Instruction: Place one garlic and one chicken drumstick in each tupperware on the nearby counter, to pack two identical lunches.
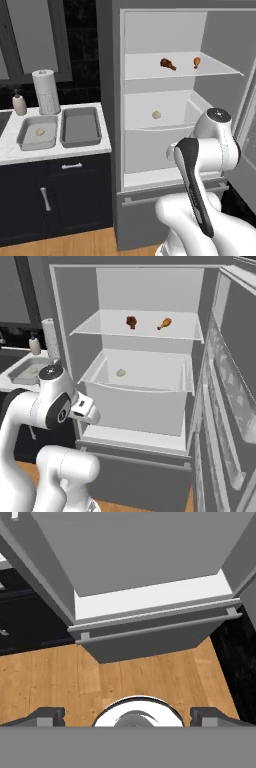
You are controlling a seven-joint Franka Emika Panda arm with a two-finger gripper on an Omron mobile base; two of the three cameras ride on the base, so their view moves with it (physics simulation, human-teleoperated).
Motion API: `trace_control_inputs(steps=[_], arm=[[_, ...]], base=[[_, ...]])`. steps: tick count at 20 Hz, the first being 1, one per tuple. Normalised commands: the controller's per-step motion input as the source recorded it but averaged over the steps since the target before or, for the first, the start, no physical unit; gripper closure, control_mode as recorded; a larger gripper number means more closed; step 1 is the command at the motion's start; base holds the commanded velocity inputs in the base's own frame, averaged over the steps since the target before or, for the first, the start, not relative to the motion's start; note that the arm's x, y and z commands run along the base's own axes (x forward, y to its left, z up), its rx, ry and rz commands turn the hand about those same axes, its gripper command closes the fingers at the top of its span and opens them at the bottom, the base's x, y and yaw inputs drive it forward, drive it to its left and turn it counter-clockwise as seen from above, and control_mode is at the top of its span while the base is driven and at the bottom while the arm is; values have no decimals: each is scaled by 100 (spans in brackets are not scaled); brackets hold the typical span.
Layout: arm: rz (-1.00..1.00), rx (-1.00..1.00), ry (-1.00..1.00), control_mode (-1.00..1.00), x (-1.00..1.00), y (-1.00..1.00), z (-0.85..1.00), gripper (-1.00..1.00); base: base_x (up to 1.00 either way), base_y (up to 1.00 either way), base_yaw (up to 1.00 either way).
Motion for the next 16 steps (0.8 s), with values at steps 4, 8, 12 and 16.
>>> trace_control_inputs(steps=[4,8,12,16], arm=[[0,0,0,100,0,0,0,-100],[0,0,0,100,0,0,0,-100],[0,0,0,100,0,0,0,-100],[0,0,0,100,0,0,0,-100]], base=[[40,-28,0],[61,0,0],[19,-31,-2],[0,-39,-3]])
